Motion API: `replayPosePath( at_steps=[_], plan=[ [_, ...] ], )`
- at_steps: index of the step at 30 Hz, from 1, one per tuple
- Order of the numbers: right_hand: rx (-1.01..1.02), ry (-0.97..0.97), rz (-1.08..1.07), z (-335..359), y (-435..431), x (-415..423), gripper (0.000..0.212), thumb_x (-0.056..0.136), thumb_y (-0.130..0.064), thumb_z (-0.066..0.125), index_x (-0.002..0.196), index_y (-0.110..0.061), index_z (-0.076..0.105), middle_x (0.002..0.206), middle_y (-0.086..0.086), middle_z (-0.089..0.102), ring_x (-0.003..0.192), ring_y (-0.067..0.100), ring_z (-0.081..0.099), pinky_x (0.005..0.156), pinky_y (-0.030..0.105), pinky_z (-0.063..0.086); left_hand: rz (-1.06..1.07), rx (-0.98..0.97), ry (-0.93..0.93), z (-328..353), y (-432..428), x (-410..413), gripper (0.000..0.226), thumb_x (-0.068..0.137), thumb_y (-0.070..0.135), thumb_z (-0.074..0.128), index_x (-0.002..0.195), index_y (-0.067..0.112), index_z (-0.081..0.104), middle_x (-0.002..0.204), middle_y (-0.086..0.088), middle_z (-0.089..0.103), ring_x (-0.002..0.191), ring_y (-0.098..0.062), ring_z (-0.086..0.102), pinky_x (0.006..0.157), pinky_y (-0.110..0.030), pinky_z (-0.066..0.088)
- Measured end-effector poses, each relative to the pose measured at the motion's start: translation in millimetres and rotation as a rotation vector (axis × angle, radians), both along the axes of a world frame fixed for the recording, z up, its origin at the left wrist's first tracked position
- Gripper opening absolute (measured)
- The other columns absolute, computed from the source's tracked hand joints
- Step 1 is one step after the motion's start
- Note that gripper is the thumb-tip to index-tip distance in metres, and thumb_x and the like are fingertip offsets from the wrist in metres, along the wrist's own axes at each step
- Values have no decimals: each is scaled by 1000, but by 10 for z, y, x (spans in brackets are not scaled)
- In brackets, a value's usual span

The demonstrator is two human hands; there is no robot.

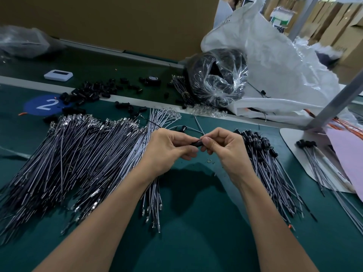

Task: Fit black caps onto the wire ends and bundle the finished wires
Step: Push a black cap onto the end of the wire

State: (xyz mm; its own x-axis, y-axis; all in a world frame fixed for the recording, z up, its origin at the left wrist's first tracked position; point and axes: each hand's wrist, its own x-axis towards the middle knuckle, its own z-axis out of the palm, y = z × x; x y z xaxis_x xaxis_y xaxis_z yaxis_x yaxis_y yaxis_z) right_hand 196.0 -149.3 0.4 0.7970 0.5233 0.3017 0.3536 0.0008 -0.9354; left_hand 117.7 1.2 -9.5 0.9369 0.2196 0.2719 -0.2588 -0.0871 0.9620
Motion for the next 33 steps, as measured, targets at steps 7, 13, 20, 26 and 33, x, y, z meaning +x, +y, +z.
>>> replayPosePath(
  at_steps=[7,13,20,26,33],
  plan=[
    [178,110,84,-8,15,-29,7,77,-15,69,71,-13,67,66,6,69,57,13,58,55,19,45,-67,-103,-44,22,17,-7,27,77,-7,71,97,11,73,79,-6,76,66,-17,73,63,-24,59],
    [228,93,54,12,59,-80,11,83,-16,67,73,-11,65,63,7,67,53,13,53,52,20,42,-30,-186,-63,38,-45,-17,28,82,-8,67,106,6,70,78,-6,76,67,-17,73,62,-23,58],
    [111,85,-36,372,-108,-85,22,93,-27,51,84,-9,61,74,4,67,62,12,58,60,23,48,-75,-306,-14,136,-31,-68,43,80,48,61,110,18,69,93,-10,76,78,-28,74,66,-28,59],
    [218,102,47,1090,-1087,135,26,74,-43,76,79,-18,75,71,-3,68,63,10,65,60,19,55,334,-528,-132,148,121,-58,56,88,58,40,88,14,74,74,-10,74,64,-22,71,60,-27,57],
    [-627,-219,-393,992,-1265,447,30,84,-42,63,96,-15,72,74,5,72,57,14,65,53,23,54,584,-598,-210,175,152,-70,57,103,46,33,84,9,72,65,-7,71,57,-21,66,55,-26,54]
  ],
)
